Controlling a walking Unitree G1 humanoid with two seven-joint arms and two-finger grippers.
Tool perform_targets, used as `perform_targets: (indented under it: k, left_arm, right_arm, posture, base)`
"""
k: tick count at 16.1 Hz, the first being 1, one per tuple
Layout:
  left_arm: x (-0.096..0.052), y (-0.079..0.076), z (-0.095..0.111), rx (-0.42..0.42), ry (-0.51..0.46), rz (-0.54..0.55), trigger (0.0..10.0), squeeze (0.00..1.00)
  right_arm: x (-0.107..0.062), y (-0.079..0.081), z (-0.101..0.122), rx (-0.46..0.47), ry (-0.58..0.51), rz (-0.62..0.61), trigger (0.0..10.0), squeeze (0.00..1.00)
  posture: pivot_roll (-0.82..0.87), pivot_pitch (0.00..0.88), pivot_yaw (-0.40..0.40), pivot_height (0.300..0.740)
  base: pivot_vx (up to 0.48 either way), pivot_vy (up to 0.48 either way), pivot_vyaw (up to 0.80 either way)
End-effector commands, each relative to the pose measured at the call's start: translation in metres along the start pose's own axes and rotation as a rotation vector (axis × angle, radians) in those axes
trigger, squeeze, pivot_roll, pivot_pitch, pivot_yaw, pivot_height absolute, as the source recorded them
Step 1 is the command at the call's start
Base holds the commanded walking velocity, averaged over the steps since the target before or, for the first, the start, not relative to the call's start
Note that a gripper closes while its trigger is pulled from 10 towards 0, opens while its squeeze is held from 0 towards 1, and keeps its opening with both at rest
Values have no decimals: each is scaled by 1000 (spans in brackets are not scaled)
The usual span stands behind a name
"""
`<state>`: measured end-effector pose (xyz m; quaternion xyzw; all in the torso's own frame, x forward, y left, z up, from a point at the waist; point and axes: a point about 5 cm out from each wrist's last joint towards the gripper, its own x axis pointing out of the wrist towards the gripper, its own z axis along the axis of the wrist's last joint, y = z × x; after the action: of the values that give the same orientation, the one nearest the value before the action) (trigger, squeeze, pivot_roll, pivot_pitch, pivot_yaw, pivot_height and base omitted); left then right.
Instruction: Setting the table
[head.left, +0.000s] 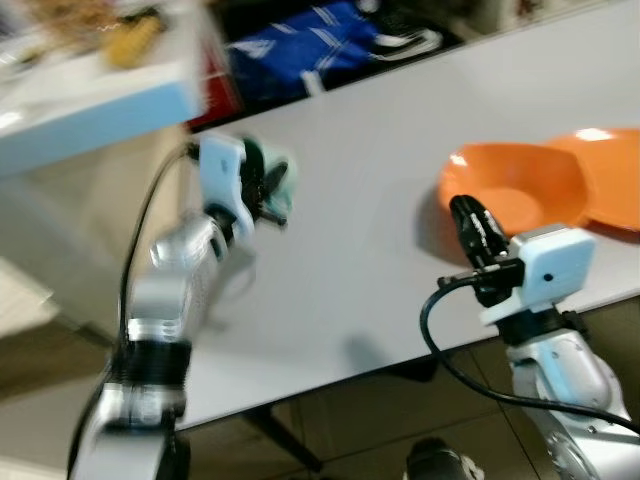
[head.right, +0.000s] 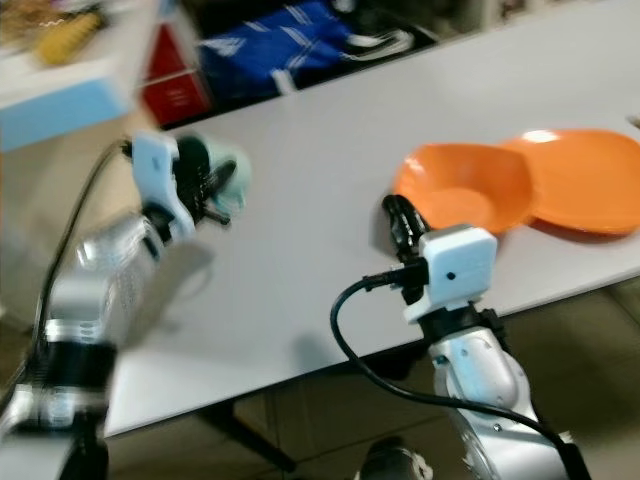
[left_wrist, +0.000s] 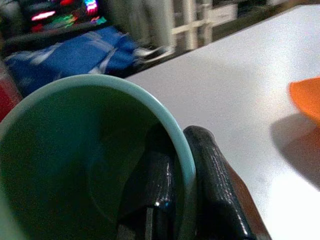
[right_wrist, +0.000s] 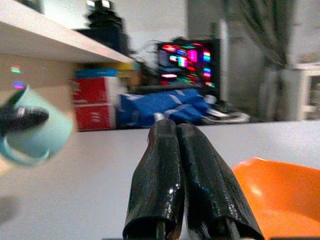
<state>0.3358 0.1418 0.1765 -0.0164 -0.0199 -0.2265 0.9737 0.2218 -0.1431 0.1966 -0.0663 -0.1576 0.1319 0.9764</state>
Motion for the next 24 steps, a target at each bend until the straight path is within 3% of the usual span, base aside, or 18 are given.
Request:
perform_targets:
  k: [1, 2, 4, 5, 6, 7, 9, 12, 16, 21, 24]
  left_arm:
    - [-13, -2, 1, -19, -1, 54, 0, 0]
    - [-34, 1, 4, -21, -32, 137, 0, 0]
    - [-55, 5, 10, 9, -53, 195, 0, 0]
    - [-74, 8, 6, 0, -25, 242, 0, 0]
    - [-94, 3, -9, -34, 28, 266, 0, 0]
    - [-99, -6, -17, -29, 48, 261, 0, 0]
    - [-95, -13, -28, -25, 77, 255, 0, 0]
    - [-96, -11, -36, -53, 111, 274, 0, 0]
    - [-93, -18, -33, -37, 77, 289, 0, 0]
    - [-74, -28, -29, -31, 45, 246, 0, 0]
    - [-64, -26, -25, -22, 28, 251, 0, 0]
  right_arm:
    - [3, 4, 0, 4, -16, 21, 10000, 0]
    - [2, 3, -2, 6, -17, 16, 10000, 0]
    - [1, 0, -6, 9, -10, 4, 10000, 0]
    - [0, -1, -9, 13, -4, 0, 10000, 0]
    - [-1, -2, -12, 20, 5, -3, 10000, 0]
    - [-1, -2, -16, 28, 14, -1, 10000, 0]
    - [2, -2, -20, 39, 21, 12, 10000, 0]
    - [4, -3, -32, 49, 64, 11, 10000, 0]
    - [8, 0, -35, 51, 75, 46, 10000, 0]
    - [13, 0, -43, 38, 94, 61, 10000, 0]
    - [15, -2, -44, 29, 93, 61, 10000, 0]
  posture:
    - [-274, 0, 244, 740]
    - [-260, 0, 240, 740]
    - [-250, 0, 236, 740]
    - [-244, 0, 235, 740]
    - [-227, 0, 222, 740]
    - [-223, 0, 215, 740]
    - [-225, 0, 198, 740]
    - [-231, 0, 191, 740]
    - [-229, 0, 167, 740]
    - [-241, 0, 163, 740]
    - [-252, 0, 161, 740]
  base:
    - [0, 0, 0]
    - [0, 0, 0]
    - [0, 0, 0]
    - [0, 0, 0]
    - [0, 0, 0]
    - [0, 0, 0]
    - [0, 0, 0]
    - [0, 0, 0]
    - [0, 0, 0]
    - [0, -354, 0]
    - [0, -432, 0]
